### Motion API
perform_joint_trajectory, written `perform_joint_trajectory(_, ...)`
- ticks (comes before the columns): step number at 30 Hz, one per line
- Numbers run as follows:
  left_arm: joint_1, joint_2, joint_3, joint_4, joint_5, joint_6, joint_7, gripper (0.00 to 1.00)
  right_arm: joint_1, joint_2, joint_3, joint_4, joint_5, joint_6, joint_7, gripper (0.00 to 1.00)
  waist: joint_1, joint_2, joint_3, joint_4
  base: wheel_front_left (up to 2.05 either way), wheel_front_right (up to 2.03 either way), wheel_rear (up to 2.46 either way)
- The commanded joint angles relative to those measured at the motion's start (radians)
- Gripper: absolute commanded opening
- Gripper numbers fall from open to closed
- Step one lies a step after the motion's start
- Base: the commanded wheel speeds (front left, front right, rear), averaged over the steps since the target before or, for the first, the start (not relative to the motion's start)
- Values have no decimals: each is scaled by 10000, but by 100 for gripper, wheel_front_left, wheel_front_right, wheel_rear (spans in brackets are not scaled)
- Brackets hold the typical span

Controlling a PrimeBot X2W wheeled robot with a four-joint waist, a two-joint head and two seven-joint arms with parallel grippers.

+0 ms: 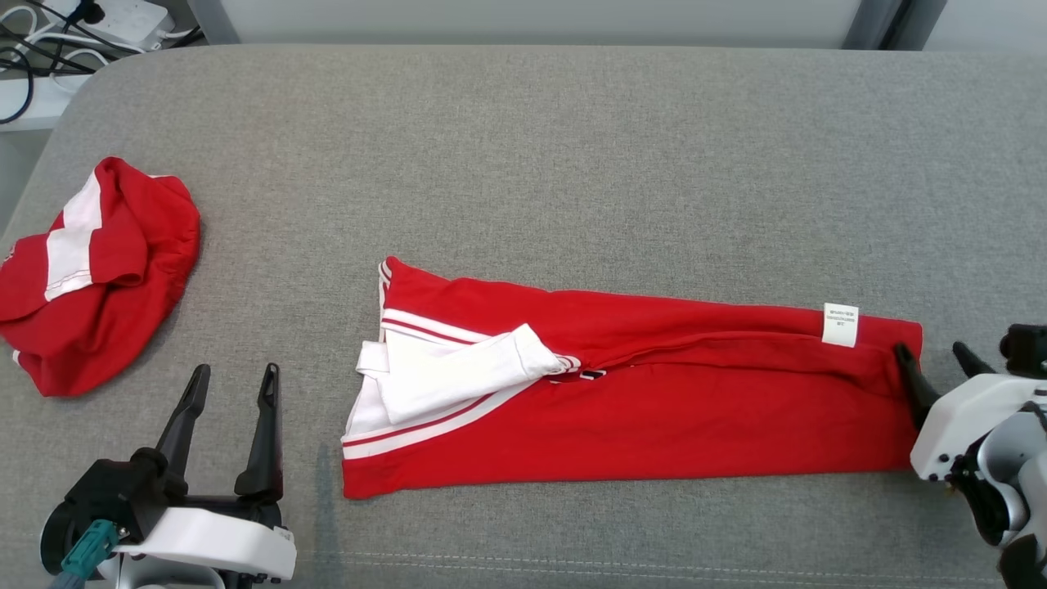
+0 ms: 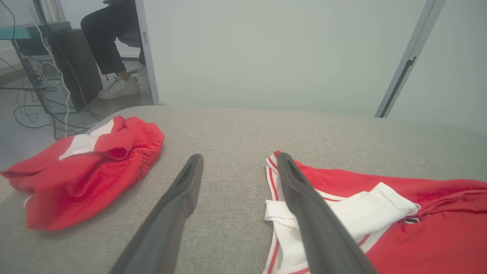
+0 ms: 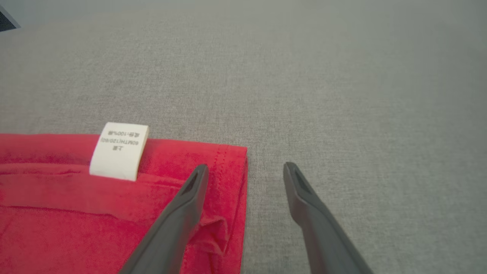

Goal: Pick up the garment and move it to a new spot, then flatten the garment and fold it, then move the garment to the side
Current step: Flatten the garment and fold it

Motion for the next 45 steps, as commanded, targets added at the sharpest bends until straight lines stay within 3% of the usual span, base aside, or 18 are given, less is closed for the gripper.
perform_joint_trajectory(1, -587, 252, 420, -175, 145, -56, -85, 100, -140, -112, 303, -27, 83, -30, 97, 100, 0, 0, 26, -12, 0, 0, 0)
perform_joint_trajectory(8, -650, 219, 548, -120, 226, -81, -87, 100, -54, -148, 1460, 199, 847, -30, 360, 100, 0, 0, 145, -257, 0, 0, 0)
perform_joint_trajectory(20, -702, 95, 649, -70, 329, -208, -89, 100, 274, -517, 3125, -854, 2819, -30, 1124, 100, 0, 0, 223, -526, 0, 0, 0)
perform_joint_trajectory(21, -708, 79, 642, -56, 323, -233, -89, 100, 261, -522, 3142, -857, 2976, -30, 1150, 49, 0, 0, 221, -518, 0, 0, 0)
perform_joint_trajectory(23, -730, 50, 639, -26, 334, -264, -89, 100, 213, -593, 3169, -797, 3147, -30, 1167, 0, 0, 0, 213, -493, 0, 0, 0)
perform_joint_trajectory(30, -706, -60, 701, 54, 365, -343, -89, 100, 95, -958, 2680, -321, 3625, -30, 811, 0, 0, 0, 129, -422, 0, 0, 0)
perform_joint_trajectory(41, -595, -153, 870, 20, 424, -438, -89, 100, 146, -2598, 1233, 783, 3930, -30, -123, 0, 0, 0, 76, -587, 0, 0, 0)
perform_joint_trajectory(45, -626, -156, 891, 39, 445, -478, -89, 100, 136, -2752, 1181, 425, 4165, -30, -111, 0, 0, 0, 72, -684, 0, 0, 0)
